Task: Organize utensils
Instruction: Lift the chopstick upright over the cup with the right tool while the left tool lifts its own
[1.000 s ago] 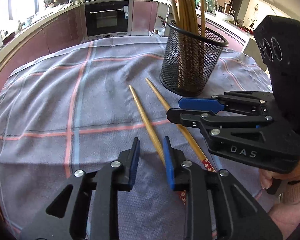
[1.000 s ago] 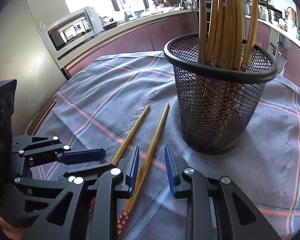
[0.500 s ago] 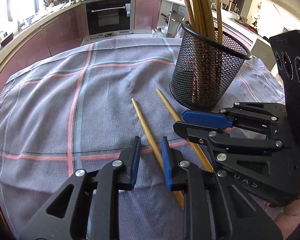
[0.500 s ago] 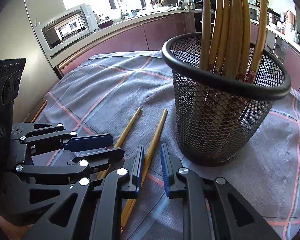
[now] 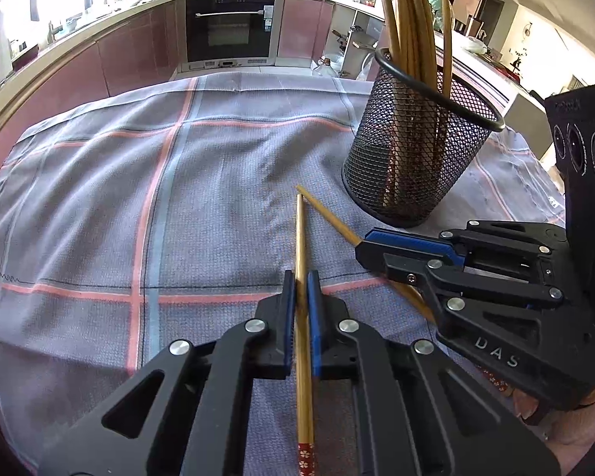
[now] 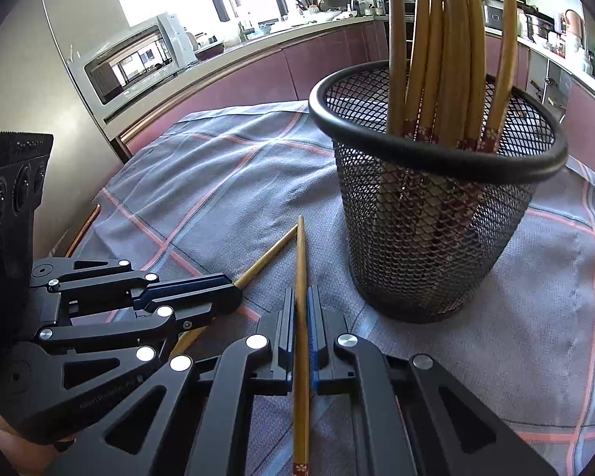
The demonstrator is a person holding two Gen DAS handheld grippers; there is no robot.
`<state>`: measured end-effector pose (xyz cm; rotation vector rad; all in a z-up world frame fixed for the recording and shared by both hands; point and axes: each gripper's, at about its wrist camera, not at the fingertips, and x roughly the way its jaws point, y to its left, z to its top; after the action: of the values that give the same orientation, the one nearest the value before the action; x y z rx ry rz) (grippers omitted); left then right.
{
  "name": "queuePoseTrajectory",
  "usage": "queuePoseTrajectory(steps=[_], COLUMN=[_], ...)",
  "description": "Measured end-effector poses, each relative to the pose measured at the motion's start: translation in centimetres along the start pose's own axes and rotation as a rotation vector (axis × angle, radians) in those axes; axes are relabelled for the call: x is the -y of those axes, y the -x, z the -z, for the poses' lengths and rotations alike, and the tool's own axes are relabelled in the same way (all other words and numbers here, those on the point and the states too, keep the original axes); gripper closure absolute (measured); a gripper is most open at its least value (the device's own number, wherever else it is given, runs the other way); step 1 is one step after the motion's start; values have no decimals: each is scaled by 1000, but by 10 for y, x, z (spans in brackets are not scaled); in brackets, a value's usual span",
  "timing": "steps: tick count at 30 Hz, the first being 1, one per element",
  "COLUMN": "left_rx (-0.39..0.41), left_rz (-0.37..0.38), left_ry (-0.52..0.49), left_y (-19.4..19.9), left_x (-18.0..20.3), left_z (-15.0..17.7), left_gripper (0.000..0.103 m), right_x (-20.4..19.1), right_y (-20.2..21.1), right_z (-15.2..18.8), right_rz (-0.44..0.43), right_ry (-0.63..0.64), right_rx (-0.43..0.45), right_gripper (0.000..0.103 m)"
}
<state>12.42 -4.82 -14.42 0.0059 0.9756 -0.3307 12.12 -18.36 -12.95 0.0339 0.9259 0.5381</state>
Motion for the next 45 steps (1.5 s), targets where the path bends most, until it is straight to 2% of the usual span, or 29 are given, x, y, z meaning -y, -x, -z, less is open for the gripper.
queuePoseTrajectory(steps=[7, 18, 45], left_rx=[16, 80, 188], left_rz=[10, 29, 66], left_ry=[14, 17, 4], left_y=[10, 41, 96], left_x=[-2, -2, 9], left_z=[1, -1, -4], left_gripper=[96, 96, 96], right_x=[3, 1, 3], right_y=[15, 53, 105], right_z=[4, 6, 2], right_rz=[-47, -114, -125], right_ry=[-11, -6, -10], right_rx=[23, 113, 250], right_gripper=[98, 98, 98])
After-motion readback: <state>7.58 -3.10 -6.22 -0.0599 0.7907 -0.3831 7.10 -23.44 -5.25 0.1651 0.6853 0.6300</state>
